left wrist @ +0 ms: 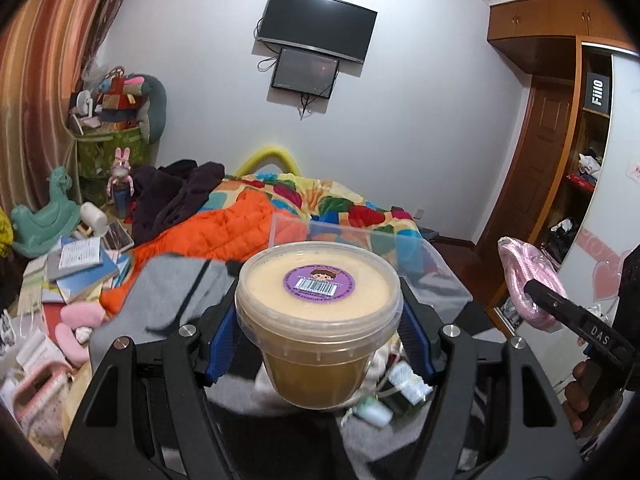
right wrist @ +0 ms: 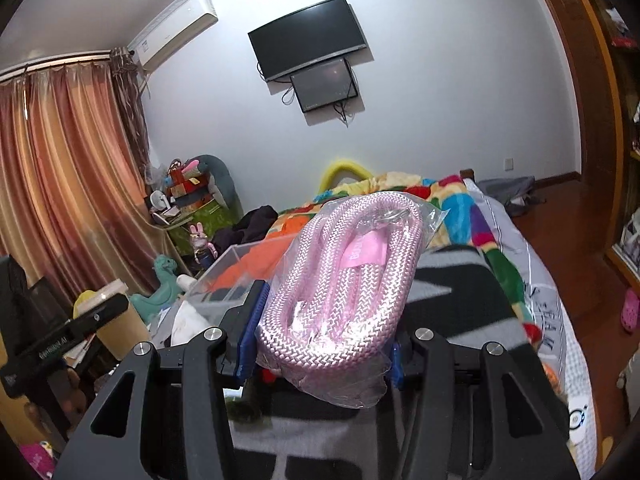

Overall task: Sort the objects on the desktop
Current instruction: 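Lower the beige tub into the box with the left tool while the right tool drops the rope in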

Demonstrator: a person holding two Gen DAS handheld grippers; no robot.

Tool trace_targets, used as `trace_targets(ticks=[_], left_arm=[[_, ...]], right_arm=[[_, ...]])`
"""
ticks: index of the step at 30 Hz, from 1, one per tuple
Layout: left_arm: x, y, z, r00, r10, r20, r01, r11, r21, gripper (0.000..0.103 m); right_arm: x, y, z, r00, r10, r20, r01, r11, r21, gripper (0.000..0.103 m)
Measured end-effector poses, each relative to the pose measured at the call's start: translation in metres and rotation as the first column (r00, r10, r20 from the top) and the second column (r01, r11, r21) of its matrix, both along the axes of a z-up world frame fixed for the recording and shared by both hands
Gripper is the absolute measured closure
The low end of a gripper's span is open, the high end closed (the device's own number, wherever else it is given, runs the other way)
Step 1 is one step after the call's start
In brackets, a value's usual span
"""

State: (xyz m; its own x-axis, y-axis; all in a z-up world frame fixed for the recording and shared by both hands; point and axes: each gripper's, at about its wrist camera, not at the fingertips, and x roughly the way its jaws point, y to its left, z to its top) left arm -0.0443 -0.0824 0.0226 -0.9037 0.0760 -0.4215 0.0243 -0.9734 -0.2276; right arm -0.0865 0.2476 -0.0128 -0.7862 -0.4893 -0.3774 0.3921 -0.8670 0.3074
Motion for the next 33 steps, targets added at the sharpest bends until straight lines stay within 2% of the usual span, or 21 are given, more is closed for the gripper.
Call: trace_targets(ticks=[5,10,19,23,29,33], left_arm=[[-0.040,-0.005,0.014,0.999,0.027,0.030,-0.026,0.999,-0.047,0.034],[-0.073,-0.012,0.015,0.998,0.002,0.070,-0.001,1.000,-0.010,0.034],[-0.120,-0.003,-0.003,0.990,-0.036,0.135,0.039,0.999,-0.021,0.034],[-0.138,-0.002,-0.015,0.983,-0.066,0.169,0.065,0.998,0.014,0.034],[-0.155,0.000,-0.038,0.978,-0.049,0.202,0.048,0.999,0.012,0.034],[-0.161,0.003,-0.048,0.971,-0.066,0.230,0.066,0.998,0.007,0.034]], right_arm=[[-0.020,-0.009,0.004,1.000,0.013,0.004,-0.013,1.000,-0.001,0.057],[-0.040,-0.021,0.003,0.999,0.033,0.011,-0.034,0.999,0.022,0.057],[-0.080,-0.047,-0.006,0.997,0.065,0.048,-0.068,0.996,0.062,0.057],[-0.095,-0.060,-0.015,0.994,0.078,0.074,-0.085,0.991,0.098,0.057],[-0.111,-0.069,-0.036,0.993,0.060,0.105,-0.070,0.993,0.091,0.057],[-0.114,-0.081,-0.046,0.992,0.064,0.106,-0.078,0.987,0.139,0.057]])
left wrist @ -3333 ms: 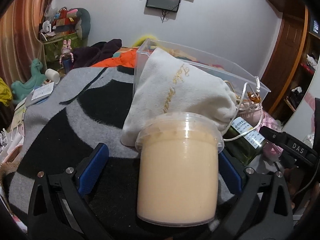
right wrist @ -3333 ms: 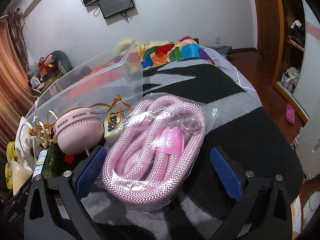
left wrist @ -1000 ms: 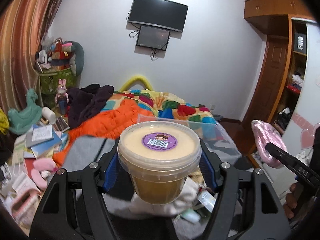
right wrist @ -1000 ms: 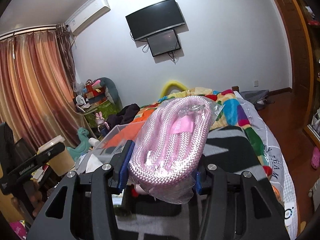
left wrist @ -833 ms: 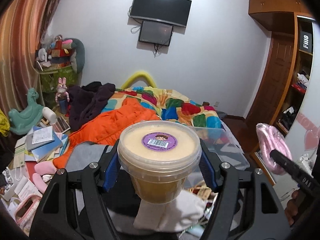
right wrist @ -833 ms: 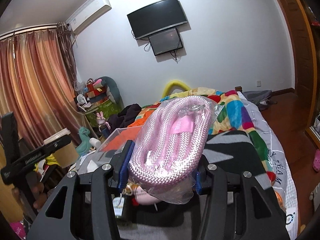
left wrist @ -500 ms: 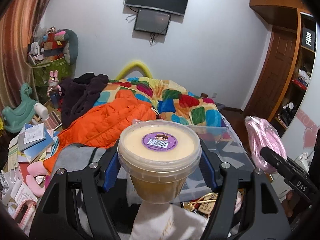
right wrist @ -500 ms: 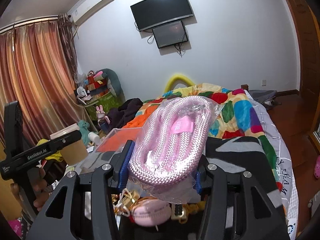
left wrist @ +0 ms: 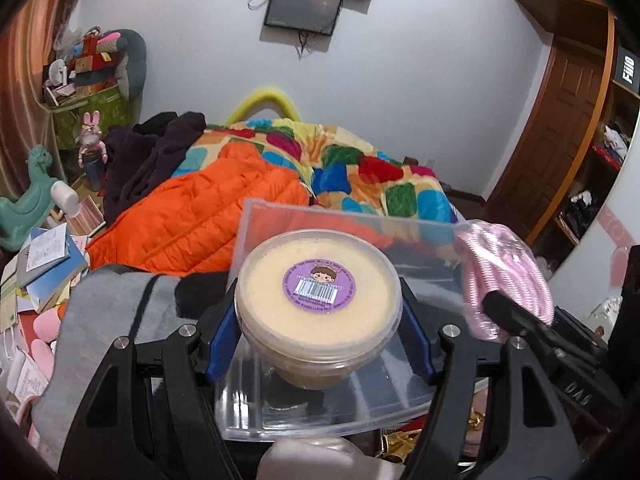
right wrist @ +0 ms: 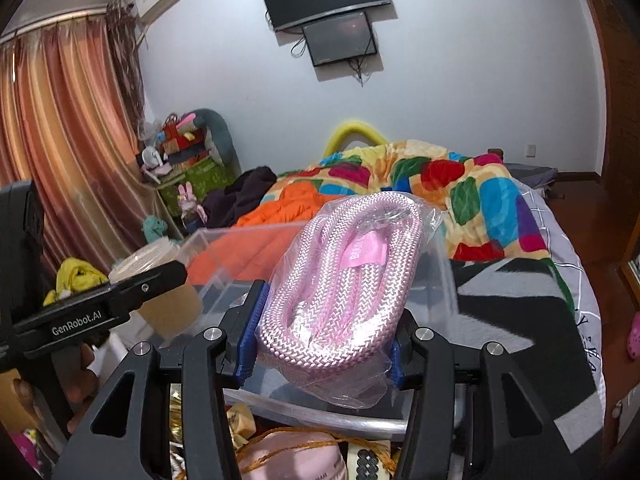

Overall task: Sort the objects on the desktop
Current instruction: 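Lower the beige tub into the box with the left tool while the right tool drops the rope in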

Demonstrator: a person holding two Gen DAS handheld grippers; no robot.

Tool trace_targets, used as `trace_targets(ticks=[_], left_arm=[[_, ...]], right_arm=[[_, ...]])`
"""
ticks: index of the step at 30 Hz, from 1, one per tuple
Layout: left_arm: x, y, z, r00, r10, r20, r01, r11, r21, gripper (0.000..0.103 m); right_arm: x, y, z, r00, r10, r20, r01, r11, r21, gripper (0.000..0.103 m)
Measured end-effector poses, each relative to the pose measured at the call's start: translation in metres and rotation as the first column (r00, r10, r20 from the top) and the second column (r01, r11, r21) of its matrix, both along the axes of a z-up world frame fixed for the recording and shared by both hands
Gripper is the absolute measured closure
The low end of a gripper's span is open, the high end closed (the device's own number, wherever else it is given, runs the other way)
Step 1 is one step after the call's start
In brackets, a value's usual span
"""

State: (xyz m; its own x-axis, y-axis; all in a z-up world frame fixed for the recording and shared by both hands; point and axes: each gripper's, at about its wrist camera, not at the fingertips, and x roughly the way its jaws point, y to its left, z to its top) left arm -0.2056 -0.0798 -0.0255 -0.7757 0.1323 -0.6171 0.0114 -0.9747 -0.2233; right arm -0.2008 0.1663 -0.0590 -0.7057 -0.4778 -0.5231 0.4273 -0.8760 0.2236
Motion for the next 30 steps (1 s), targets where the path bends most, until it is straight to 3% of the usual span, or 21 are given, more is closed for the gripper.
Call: trace_targets(ticks=[12,15,22,30], left_arm=[[0.000,0.025,-0.009,0.999,-0.014,0.030,0.019,0.989,-0.146,0.034],[0.002,0.027,-0.010,0.999,-0.024,0.030,0.028,0.987,-0.158,0.034],[0.013,0.022,-0.005,0.998,-0.057,-0.019,0.055,0.993,-0.101,0.027],[0.033,0.030,0.009,0.997,-0.032,-0.077,0.021,0.990,-0.139,0.026]], right_arm=[[0.014,-0.017,-0.004,0.997,-0.007,-0.082,0.019,0.990,0.141,0.054],[0.014,-0.015,-0.003,0.997,-0.001,-0.074,0.011,0.992,0.128,0.052],[0.016,-0.005,0.001,0.999,-0.007,-0.050,0.012,0.996,0.090,0.042],[0.040,0.013,0.024,0.990,-0.084,-0.117,0.089,0.995,0.039,0.027]])
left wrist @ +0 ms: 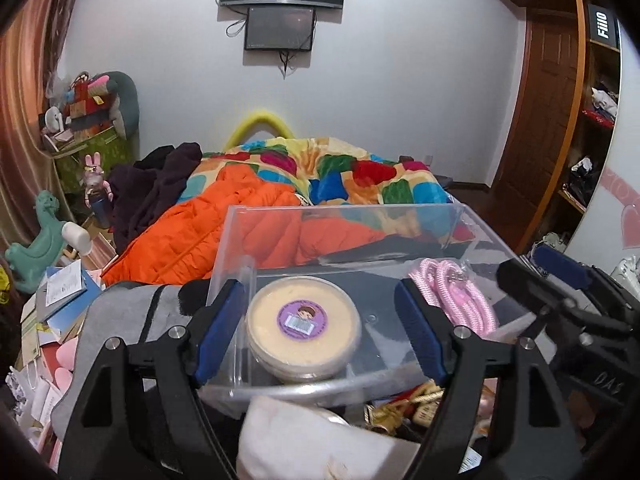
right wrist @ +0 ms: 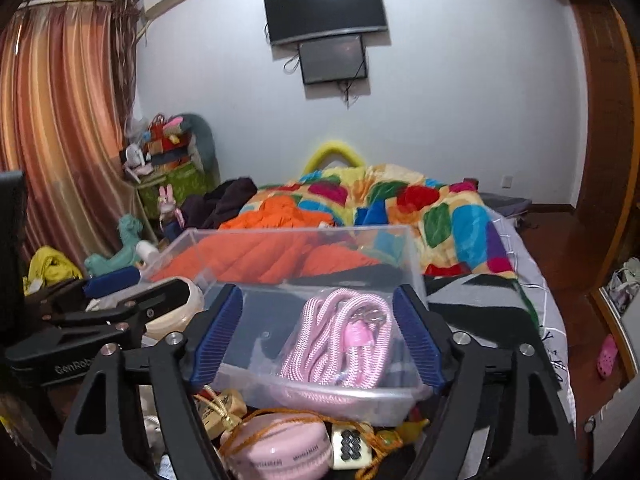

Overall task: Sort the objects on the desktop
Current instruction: 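Lower the beige tub into the box with the left tool while the right tool drops the rope in, then grasp the white cloth pouch with the left tool while the right tool moves toward the gourd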

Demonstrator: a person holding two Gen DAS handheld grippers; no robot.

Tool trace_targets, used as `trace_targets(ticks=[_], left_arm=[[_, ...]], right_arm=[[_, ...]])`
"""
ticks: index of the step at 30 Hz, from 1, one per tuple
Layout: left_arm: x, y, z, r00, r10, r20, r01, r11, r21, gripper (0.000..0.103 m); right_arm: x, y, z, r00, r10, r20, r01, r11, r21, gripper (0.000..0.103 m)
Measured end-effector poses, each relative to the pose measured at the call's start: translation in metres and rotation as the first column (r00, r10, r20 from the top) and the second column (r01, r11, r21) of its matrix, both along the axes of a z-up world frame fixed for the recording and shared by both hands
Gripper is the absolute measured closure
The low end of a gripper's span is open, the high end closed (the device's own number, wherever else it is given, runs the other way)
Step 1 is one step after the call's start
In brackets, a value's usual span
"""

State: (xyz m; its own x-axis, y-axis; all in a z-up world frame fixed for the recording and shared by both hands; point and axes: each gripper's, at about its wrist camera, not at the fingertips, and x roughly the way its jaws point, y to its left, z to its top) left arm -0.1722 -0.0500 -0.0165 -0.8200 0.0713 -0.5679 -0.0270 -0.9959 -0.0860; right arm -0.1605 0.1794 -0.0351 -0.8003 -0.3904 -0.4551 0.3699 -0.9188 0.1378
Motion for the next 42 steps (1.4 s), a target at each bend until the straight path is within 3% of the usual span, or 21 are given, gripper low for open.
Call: trace_targets(ticks=[10,15,24,34,42], left_arm=[[0.046,0.004,0.026,0.998,-0.003,-0.056,0.002,1.000,-0.022,0.025],[0.074,-0.001,0.038,0.997,0.010,-0.081,-0.011,1.000,-0.018,0.025],[0.112,-0.017,0.039,0.995,0.055,-0.084,-0.055,0.998,0.007,0.020],[0.118,-0.017,0.016,0.998,0.049,-0.026,-0.048,0.999,0.012,0.015],[0.107,-0.008,-0.015,0.998,-0.039,0.049,0.038,0.999,0.034,0.015]], right_arm=[[0.031,0.032,0.020,0.997,-0.077,-0.020,0.075,0.995,-0.070,0.024],[0.056,0.043,0.018,0.986,-0.159,-0.057,0.156,0.986,-0.053,0.024],[0.086,0.051,0.013,0.989,-0.144,-0.035,0.141,0.988,-0.070,0.024],[0.094,0.056,-0.007,0.986,-0.166,0.004,0.166,0.986,-0.023,0.024],[0.083,0.054,-0.030,0.984,-0.159,0.080,0.157,0.987,0.026,0.024]])
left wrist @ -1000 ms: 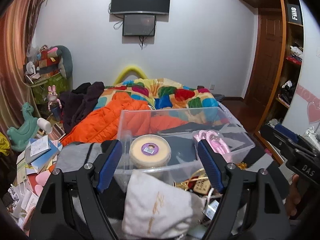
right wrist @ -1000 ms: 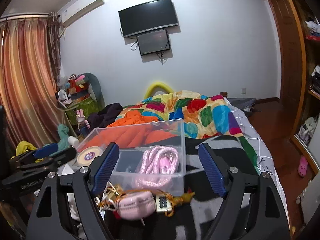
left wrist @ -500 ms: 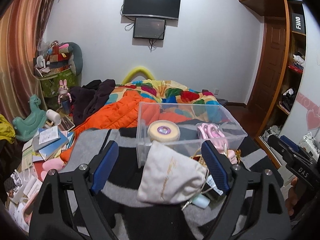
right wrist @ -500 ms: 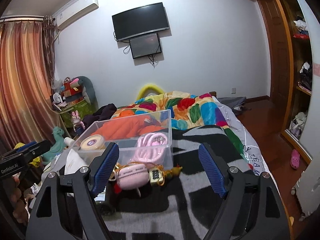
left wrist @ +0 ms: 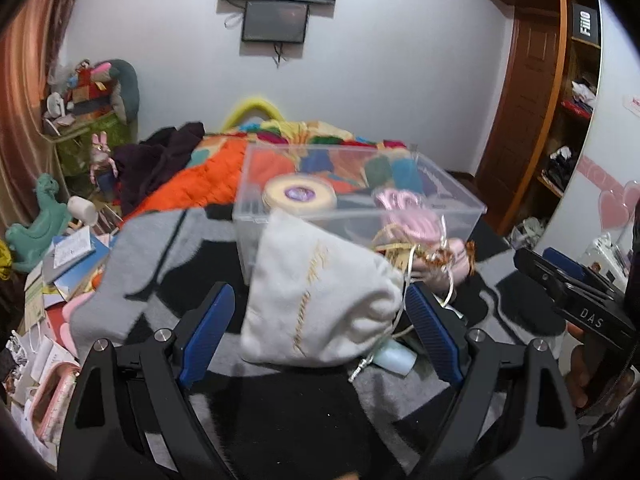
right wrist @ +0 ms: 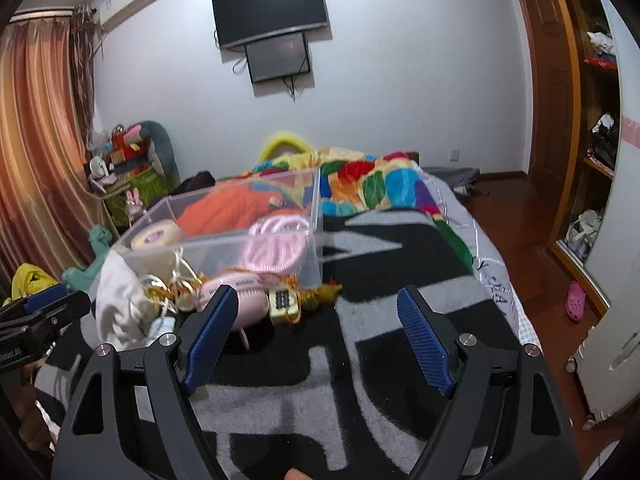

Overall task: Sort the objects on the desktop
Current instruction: 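Grasp the white cloth pouch with the left tool while the right tool moves toward the gourd, then lift the white pouch with the left tool while the right tool grasps the green gourd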

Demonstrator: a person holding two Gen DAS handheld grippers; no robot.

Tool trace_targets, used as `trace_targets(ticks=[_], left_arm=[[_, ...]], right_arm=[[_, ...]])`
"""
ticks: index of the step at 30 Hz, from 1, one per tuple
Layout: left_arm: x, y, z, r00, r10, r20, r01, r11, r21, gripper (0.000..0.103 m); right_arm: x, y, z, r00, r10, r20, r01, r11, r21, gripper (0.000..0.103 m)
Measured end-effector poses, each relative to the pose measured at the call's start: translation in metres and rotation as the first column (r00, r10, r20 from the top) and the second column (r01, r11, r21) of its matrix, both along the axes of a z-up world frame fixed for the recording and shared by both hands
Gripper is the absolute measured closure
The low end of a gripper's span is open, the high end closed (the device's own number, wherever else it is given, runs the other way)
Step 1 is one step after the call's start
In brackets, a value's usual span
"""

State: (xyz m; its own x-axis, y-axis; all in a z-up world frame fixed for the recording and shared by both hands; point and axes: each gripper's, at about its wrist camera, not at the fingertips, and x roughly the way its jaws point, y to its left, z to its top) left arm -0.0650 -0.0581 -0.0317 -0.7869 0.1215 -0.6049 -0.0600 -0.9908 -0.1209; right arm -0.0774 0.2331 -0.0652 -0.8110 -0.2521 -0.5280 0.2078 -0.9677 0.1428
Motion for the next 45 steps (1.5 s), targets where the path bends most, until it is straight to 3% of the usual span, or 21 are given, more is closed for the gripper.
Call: trace_targets(ticks=[7,15,23,31,40,45], left_arm=[[-0.018,0.005,-0.025,0.998,-0.003,0.066,0.004,1.000,-0.019,0.015],[-0.032,0.010,-0.026,0.996,-0.018,0.093,0.021,0.999,-0.026,0.007],[-0.054,0.027,-0.039,0.992,-0.012,0.129,0.027,0.993,-0.118,0.001],[-0.054,0.016,-0.043,0.991,0.004,0.132,0.002,0.999,-0.042,0.001],[-0.035,0.013,-0.034,0.999,0.014,0.041,-0.012,0.999,-0.039,0.021],[-0.024,0.009,-0.029,0.999,0.034,-0.001,-0.034,0.999,-0.027,0.028]], right_arm=[[-0.009,-0.004,-0.016,0.997,0.056,0.044,-0.057,0.998,0.013,0.024],[-0.031,0.003,-0.027,0.996,0.029,0.087,-0.032,0.999,0.025,0.024],[-0.056,-0.007,-0.031,0.988,0.077,0.137,-0.082,0.996,0.030,0.029],[-0.065,-0.005,-0.040,0.978,0.100,0.184,-0.098,0.995,-0.019,0.052],[-0.074,0.008,-0.042,0.962,0.154,0.224,-0.120,0.980,-0.161,0.078],[-0.077,0.003,-0.039,0.967,0.119,0.224,-0.098,0.990,-0.104,0.078]])
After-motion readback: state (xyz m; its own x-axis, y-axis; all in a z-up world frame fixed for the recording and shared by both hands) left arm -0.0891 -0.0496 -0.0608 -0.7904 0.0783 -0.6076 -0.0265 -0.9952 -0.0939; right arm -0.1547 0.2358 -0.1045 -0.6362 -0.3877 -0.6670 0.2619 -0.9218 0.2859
